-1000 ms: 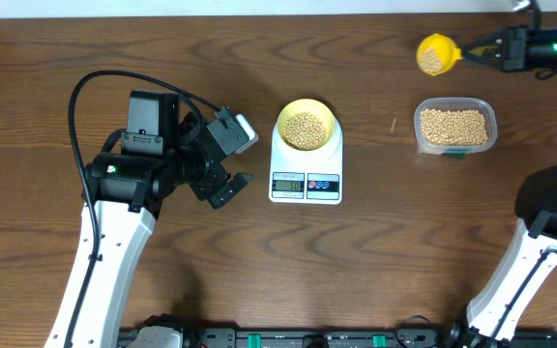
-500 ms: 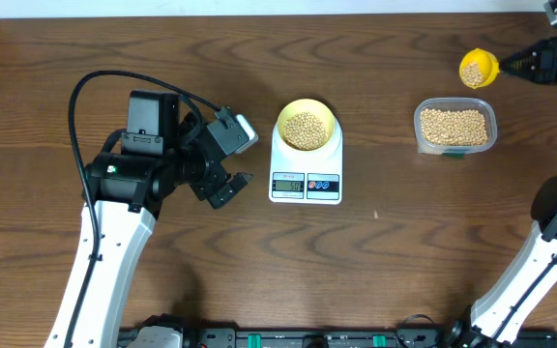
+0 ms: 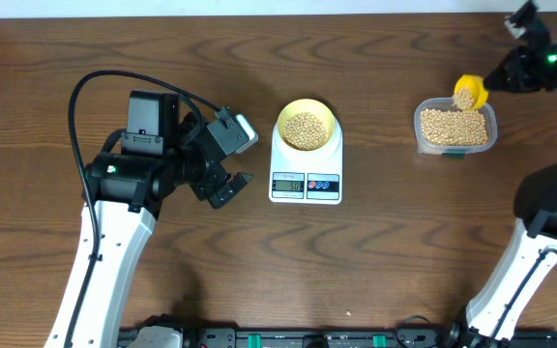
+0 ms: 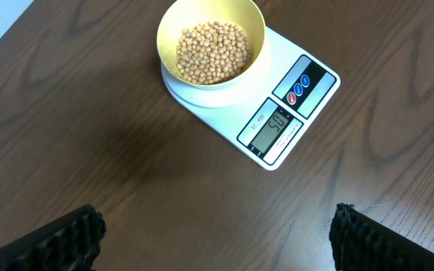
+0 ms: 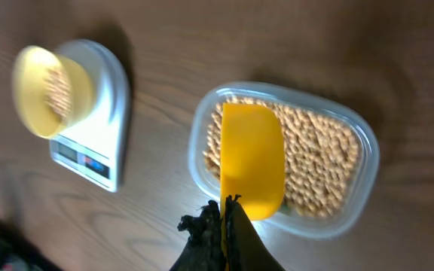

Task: Scoop item into bowl and weigh 50g on scale
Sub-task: 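Lower the yellow scoop into the soybean tub with the right gripper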

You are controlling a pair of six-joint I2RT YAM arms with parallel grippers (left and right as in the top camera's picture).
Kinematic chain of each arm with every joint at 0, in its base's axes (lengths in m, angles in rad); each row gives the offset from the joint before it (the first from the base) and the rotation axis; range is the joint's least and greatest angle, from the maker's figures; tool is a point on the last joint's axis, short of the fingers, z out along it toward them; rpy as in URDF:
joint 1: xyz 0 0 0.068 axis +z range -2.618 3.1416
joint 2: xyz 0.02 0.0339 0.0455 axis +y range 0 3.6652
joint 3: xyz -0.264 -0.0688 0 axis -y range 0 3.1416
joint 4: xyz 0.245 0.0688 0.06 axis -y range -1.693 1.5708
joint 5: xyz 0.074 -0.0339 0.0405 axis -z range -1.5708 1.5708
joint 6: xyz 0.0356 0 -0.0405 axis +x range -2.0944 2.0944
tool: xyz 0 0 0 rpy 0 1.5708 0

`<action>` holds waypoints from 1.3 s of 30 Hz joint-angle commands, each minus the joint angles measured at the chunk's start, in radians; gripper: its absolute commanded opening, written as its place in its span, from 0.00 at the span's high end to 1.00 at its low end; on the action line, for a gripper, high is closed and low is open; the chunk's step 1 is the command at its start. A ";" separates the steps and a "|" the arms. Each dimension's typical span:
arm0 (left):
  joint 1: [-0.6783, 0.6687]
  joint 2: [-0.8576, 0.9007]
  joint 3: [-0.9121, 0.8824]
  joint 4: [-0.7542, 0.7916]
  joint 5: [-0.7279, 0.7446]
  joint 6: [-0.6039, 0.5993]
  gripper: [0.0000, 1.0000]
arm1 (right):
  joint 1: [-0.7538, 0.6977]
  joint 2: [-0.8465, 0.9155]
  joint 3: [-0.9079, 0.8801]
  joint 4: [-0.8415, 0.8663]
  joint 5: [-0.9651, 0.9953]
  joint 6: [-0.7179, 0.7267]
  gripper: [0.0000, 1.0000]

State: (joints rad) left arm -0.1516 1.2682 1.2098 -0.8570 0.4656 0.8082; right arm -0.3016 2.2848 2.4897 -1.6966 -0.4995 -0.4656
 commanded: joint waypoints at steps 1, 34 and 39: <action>0.005 0.005 -0.005 -0.002 0.009 -0.009 0.03 | 0.068 0.010 -0.006 -0.002 0.199 0.070 0.99; 0.005 0.005 -0.005 -0.002 0.009 -0.009 0.02 | 0.183 0.010 -0.017 0.002 0.322 0.404 0.99; 0.005 0.005 -0.005 -0.002 0.009 -0.009 0.02 | 0.070 0.010 -0.090 0.047 0.177 0.352 0.99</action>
State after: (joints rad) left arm -0.1516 1.2682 1.2098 -0.8570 0.4656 0.8082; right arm -0.1791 2.2848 2.4428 -1.6669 -0.1814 -0.0666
